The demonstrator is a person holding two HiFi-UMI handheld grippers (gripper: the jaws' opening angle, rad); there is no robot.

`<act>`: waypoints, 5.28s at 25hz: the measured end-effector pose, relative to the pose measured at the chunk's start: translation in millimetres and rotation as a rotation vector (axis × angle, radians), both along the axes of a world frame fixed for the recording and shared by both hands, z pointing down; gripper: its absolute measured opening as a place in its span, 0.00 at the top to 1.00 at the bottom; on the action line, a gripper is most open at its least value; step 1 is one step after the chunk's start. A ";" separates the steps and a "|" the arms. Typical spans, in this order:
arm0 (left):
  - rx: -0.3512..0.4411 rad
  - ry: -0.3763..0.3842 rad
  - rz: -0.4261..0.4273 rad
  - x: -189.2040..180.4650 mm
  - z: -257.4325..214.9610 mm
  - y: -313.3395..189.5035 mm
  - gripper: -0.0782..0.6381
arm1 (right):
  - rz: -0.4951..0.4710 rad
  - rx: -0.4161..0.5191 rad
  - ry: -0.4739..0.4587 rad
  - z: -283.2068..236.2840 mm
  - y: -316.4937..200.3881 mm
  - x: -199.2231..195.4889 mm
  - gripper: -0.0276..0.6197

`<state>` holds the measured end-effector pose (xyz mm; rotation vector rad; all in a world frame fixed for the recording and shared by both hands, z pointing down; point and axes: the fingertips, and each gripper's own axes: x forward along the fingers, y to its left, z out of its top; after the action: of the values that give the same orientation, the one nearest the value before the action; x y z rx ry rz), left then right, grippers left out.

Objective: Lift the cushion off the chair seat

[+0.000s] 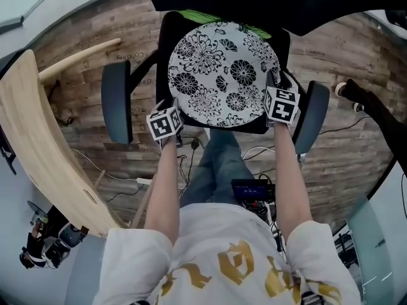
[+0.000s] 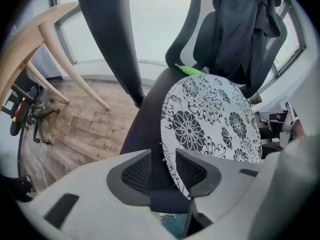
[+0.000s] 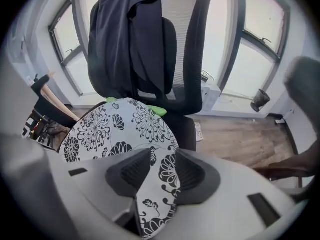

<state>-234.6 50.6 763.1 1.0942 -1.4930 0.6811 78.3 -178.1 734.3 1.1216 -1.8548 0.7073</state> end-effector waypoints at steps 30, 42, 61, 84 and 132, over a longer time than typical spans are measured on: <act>-0.155 -0.006 0.227 18.9 20.0 -13.9 0.86 | -0.077 -0.072 0.156 42.0 -6.7 7.3 0.93; -0.103 -0.016 0.271 22.9 -8.4 -29.0 0.87 | -0.030 -0.079 0.114 16.5 0.4 7.7 0.93; -0.097 0.013 0.001 39.5 -8.0 -25.9 0.87 | -0.264 -0.194 0.061 54.0 -1.9 -7.2 0.93; 0.107 -0.060 0.041 44.3 -105.6 -50.0 0.87 | -0.253 -0.081 -0.041 -46.6 9.9 1.9 0.93; 0.526 -0.163 0.005 56.3 -269.9 -61.5 0.87 | -0.230 0.153 -0.174 -212.5 62.5 29.4 0.93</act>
<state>-178.3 -11.0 493.1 1.4624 -1.8708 0.3916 107.6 -115.6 521.8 0.9442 -2.1749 0.5525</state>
